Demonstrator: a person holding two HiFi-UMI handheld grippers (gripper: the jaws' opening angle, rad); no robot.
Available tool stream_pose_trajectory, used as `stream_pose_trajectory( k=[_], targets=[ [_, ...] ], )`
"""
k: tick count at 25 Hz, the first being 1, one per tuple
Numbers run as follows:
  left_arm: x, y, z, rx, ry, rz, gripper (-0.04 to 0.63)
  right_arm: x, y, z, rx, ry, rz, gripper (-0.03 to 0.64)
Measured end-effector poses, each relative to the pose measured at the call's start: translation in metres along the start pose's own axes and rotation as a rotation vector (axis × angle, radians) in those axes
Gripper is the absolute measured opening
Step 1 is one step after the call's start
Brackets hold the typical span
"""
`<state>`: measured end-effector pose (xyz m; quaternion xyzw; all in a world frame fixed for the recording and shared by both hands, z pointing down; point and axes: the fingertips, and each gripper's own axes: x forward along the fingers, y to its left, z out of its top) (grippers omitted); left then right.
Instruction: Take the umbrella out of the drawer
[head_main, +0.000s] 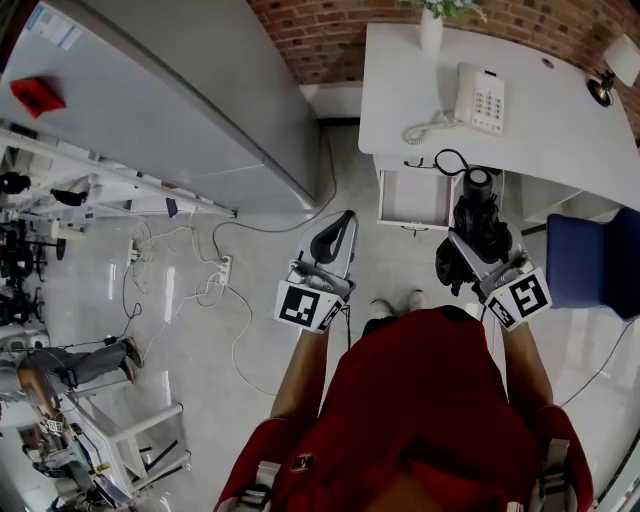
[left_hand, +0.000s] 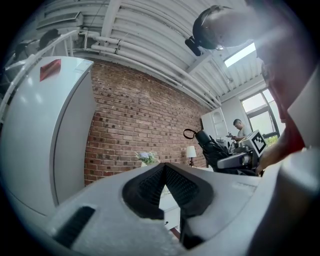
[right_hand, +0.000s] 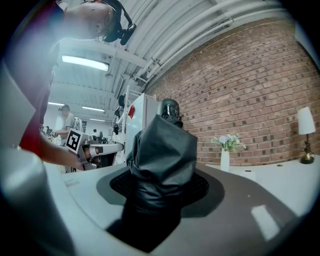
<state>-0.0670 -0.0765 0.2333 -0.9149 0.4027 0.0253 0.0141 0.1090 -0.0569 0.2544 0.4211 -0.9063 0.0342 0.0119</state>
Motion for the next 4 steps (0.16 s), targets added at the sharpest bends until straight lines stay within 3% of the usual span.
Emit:
stream_pose_trajectory(
  k=[4],
  targets=[
    [-0.0010,0.0032,-0.0052,-0.004,0.002,0.001,0.008,0.0016,-0.0003,-0.0041,-0.001,0.003,-0.001,0.261]
  ],
)
